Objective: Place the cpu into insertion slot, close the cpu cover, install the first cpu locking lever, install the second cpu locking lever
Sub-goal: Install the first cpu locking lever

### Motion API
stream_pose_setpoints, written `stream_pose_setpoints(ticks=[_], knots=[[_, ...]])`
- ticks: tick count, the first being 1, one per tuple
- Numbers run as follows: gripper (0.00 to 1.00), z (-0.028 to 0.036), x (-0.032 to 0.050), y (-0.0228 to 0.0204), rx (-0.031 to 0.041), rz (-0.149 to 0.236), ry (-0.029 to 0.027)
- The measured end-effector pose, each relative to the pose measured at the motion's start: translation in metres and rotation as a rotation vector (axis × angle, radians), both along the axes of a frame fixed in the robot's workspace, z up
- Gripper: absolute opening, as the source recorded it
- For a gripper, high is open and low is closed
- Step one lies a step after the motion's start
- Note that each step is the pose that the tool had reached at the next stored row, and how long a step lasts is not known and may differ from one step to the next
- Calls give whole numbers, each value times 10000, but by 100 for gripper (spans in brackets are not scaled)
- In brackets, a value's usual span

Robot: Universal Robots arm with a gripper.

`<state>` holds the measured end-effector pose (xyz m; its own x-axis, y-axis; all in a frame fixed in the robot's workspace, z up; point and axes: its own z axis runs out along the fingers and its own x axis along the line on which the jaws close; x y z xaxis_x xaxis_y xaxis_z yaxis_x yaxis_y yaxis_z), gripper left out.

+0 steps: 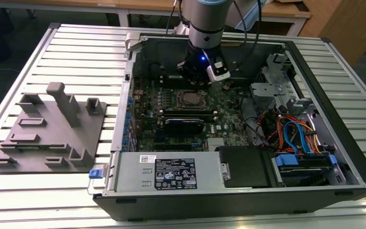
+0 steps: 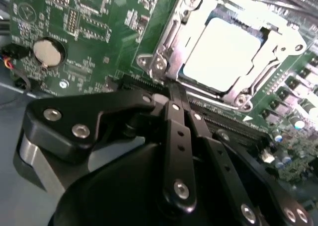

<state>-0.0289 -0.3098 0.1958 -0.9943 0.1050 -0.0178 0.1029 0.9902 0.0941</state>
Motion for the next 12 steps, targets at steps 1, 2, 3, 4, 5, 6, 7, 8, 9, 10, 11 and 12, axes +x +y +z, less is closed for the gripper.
stream_pose_setpoints(ticks=[1,2,3,4,5,6,7,8,9,10,11,12], knots=[[10,-2,0,0,0,-1,0],[10,-3,0,0,10,-2,0],[10,-4,-1,0,27,-3,1],[10,-4,0,0,47,-1,-1],[10,-5,0,1,51,-2,-1],[10,-4,0,1,52,-2,-2],[10,-1,0,0,53,-2,-2],[10,6,0,1,54,-1,-3],[10,15,1,1,56,-1,-3],[10,29,0,1,53,-1,-2],[10,42,0,0,51,-1,0],[10,51,0,0,52,-2,-1]])
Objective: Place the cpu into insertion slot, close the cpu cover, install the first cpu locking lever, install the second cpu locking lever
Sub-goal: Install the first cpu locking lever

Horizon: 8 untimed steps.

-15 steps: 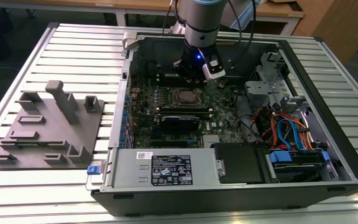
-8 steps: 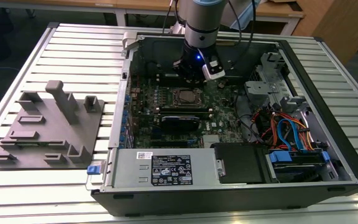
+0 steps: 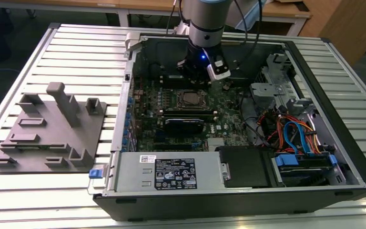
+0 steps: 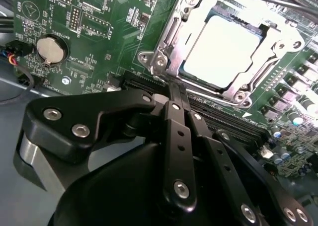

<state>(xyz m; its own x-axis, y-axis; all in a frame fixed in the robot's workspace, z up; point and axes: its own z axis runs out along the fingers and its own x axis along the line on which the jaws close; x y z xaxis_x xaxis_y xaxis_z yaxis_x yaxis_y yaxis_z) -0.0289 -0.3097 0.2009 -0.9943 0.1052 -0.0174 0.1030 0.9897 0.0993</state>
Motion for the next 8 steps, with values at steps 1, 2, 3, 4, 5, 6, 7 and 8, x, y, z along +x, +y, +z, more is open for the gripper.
stream_pose_setpoints(ticks=[1,2,3,4,5,6,7,8], knots=[[10,6,0,0,0,0,0],[10,7,0,0,1,0,-1],[10,7,0,1,3,0,-1],[10,7,0,0,1,0,-1],[10,8,0,0,-5,1,0],[10,9,0,-5,-15,1,2],[10,9,0,-14,-22,1,2],[10,8,0,-24,-27,0,1]])
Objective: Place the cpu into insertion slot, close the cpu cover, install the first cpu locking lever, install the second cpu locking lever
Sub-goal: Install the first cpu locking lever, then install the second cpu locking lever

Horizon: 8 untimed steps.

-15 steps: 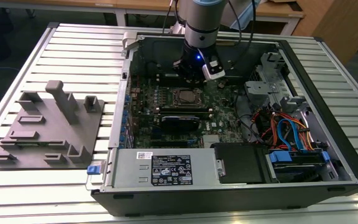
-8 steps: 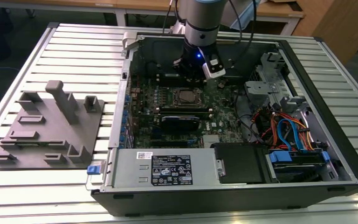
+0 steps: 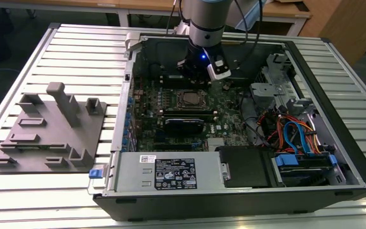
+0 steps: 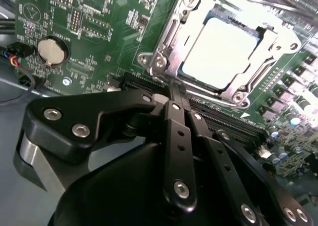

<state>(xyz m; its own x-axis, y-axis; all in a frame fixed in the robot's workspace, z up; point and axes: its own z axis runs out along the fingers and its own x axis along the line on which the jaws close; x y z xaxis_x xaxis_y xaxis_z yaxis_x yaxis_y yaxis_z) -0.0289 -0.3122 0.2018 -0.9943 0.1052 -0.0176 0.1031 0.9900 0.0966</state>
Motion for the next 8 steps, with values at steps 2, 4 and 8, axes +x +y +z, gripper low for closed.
stream_pose_setpoints(ticks=[2,4,8], knots=[[10,-1,0,-18,-7,0,-1],[10,-1,0,-19,-8,-1,-1],[10,-1,0,-22,-8,-1,-1]])
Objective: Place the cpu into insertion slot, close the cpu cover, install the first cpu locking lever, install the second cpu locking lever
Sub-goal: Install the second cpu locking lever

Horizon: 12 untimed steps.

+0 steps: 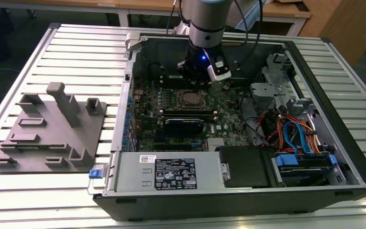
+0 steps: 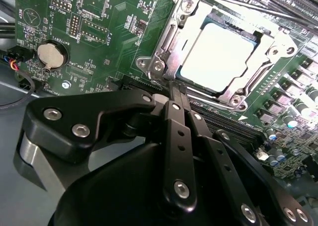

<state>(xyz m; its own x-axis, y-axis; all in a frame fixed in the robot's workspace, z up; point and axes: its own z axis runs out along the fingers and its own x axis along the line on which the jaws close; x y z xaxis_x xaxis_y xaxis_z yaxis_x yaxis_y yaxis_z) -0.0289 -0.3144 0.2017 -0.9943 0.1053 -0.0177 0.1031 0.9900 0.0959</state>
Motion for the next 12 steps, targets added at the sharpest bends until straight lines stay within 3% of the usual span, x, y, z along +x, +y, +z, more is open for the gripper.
stream_pose_setpoints(ticks=[8,12], knots=[[10,3,0,-2,-1,0,1],[10,61,0,-2,1,0,0]])
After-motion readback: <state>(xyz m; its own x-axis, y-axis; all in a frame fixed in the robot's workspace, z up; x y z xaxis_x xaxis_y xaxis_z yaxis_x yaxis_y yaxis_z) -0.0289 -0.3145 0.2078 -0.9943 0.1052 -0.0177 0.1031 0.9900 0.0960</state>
